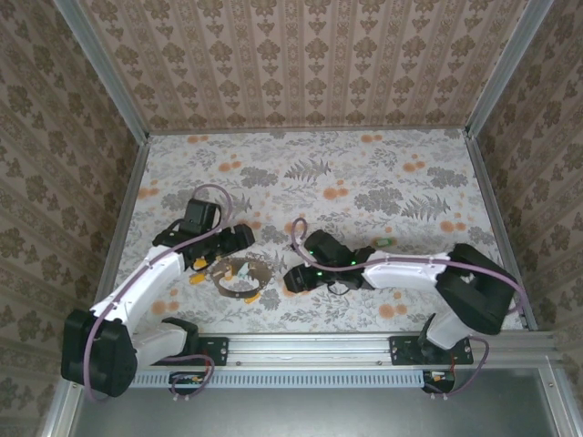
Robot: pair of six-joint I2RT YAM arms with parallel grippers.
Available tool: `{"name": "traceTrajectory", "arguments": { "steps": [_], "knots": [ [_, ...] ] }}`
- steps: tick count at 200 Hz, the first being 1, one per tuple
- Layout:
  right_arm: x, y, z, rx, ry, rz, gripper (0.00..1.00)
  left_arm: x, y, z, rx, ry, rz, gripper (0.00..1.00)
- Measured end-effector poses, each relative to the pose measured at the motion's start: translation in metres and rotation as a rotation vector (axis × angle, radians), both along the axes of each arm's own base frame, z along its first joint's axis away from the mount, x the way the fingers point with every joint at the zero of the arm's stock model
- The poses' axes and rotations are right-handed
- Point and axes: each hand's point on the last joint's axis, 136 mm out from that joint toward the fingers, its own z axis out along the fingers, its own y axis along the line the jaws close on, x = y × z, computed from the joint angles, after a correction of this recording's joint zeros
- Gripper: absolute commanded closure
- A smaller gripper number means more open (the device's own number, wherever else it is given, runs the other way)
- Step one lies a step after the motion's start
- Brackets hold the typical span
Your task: Put the keys on the keyring
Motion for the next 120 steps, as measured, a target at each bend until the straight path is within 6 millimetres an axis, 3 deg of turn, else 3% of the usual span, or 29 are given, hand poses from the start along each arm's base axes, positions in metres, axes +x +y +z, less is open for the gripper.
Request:
{"name": "traceTrajectory", "arguments": {
  "steps": [19,48,95,120],
  "knots": [
    [0.002,0.023,-0.002,0.037,0.017,0.016,0.63,0.008,0.003,0.004,-0.021,-0.027,0.014,0.15],
    [0.007,0.036,-0.003,0.056,0.035,0.019,0.65,0.011,0.004,0.010,-0.030,-0.055,0.010,0.15],
    [0.009,0.040,-0.012,0.035,0.056,0.018,0.64,0.015,0.008,0.015,-0.037,-0.081,0.020,0.15],
    [0.009,0.039,-0.020,0.011,0.077,0.011,0.58,0.016,0.007,0.014,-0.043,-0.089,0.019,0.15]
  ]
}}
